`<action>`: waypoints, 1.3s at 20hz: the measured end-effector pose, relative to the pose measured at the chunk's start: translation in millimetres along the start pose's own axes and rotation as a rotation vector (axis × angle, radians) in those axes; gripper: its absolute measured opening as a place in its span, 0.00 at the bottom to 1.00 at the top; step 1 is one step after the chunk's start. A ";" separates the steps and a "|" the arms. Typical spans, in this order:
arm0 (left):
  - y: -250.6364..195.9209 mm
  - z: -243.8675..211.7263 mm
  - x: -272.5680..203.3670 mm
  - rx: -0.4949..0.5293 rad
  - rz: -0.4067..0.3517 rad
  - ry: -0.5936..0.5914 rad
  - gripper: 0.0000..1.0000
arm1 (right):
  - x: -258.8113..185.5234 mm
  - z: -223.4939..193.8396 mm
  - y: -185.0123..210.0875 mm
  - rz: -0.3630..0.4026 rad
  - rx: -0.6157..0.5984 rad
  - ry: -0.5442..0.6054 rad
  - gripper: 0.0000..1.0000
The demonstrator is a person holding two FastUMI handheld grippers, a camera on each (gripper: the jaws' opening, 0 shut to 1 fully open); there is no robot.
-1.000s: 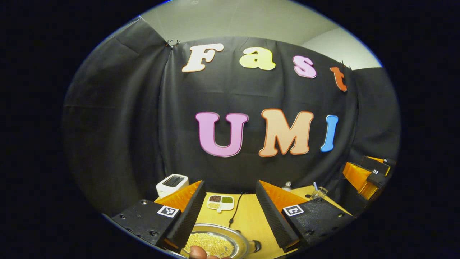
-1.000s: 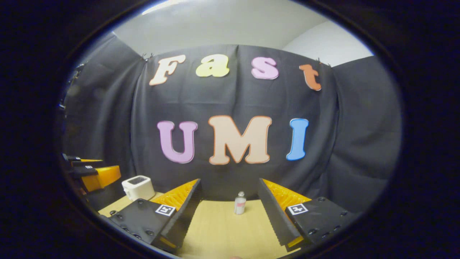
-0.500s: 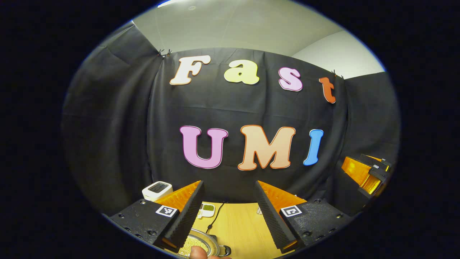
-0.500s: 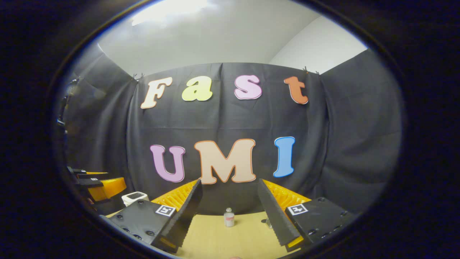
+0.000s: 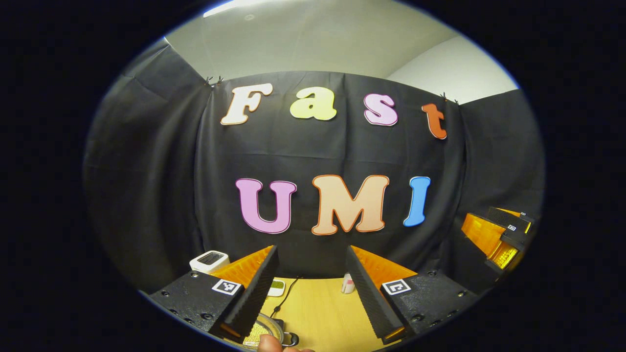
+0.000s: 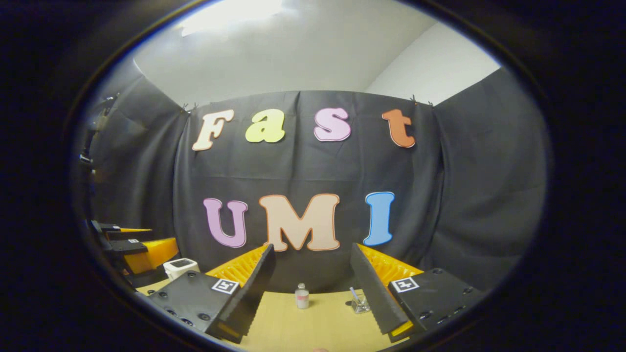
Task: First push the handle of the pot to place it horizontally, then grasp the pot with both hands and set it on the induction cooktop.
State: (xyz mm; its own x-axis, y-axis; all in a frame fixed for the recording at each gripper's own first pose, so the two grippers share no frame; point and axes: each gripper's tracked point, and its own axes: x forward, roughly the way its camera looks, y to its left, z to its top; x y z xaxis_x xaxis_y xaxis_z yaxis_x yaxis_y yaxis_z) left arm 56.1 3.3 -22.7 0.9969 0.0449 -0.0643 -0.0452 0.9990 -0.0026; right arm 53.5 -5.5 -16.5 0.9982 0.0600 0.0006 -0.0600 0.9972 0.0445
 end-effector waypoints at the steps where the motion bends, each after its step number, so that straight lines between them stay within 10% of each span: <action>1: -3.1 -0.1 -0.6 0.006 -0.002 0.000 0.89 | -0.6 0.7 -2.5 -0.001 -0.001 -0.004 0.96; 26: -34.8 4.5 -5.8 0.070 -0.040 -0.010 0.87 | -2.7 -1.9 -19.9 -0.023 -0.001 0.004 0.94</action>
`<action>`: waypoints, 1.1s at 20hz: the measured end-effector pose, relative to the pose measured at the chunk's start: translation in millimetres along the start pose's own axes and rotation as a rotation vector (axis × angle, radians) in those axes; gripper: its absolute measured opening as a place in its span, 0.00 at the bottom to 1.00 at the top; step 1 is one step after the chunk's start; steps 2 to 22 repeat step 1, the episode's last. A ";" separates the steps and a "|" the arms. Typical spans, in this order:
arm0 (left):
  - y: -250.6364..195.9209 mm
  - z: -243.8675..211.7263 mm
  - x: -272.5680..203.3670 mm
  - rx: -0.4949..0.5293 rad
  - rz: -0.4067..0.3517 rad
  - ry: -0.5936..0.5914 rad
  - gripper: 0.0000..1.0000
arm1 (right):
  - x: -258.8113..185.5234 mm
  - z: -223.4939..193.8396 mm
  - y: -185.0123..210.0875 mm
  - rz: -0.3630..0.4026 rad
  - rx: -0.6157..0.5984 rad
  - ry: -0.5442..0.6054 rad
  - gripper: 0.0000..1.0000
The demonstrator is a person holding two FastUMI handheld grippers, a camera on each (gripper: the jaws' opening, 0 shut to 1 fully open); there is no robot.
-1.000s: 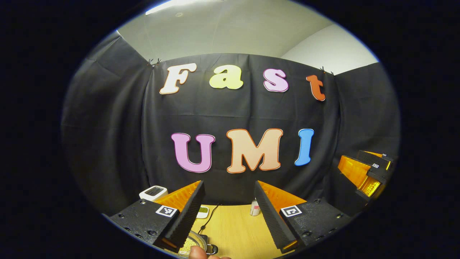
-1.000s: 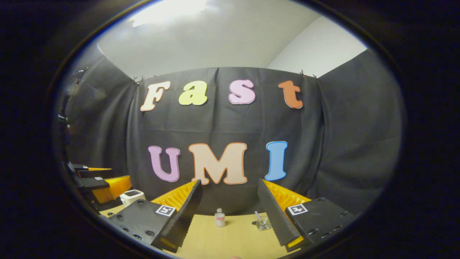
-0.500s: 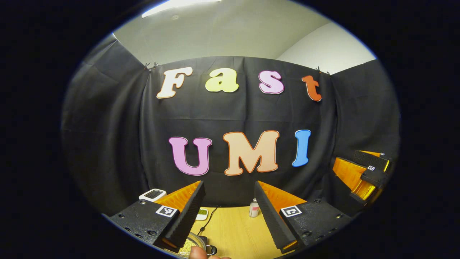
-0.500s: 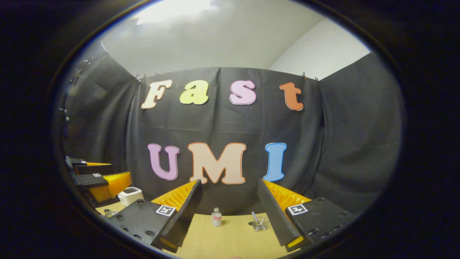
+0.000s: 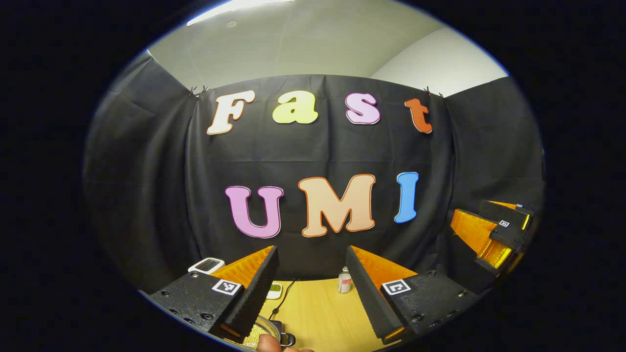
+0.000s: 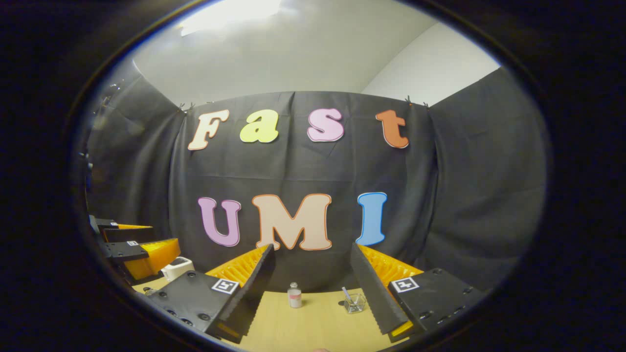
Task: First push the handle of the pot to place it horizontally, then grasp the pot with both hands and set it on the induction cooktop.
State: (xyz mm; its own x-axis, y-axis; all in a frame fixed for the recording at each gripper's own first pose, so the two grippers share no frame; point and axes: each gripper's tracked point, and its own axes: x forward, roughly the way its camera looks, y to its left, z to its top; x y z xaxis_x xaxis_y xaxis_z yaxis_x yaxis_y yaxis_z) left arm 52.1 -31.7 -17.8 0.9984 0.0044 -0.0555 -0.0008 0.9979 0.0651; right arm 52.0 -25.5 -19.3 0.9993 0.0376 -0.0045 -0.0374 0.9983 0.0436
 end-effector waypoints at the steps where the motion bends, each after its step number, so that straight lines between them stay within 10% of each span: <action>1: -0.2 -0.2 -0.5 0.002 -0.002 -0.001 0.89 | 0.3 -0.6 -0.5 0.000 0.002 0.000 0.94; 22: -0.2 -0.2 -0.5 0.002 -0.002 -0.001 0.89 | 0.3 -0.6 -0.5 0.000 0.002 0.000 0.94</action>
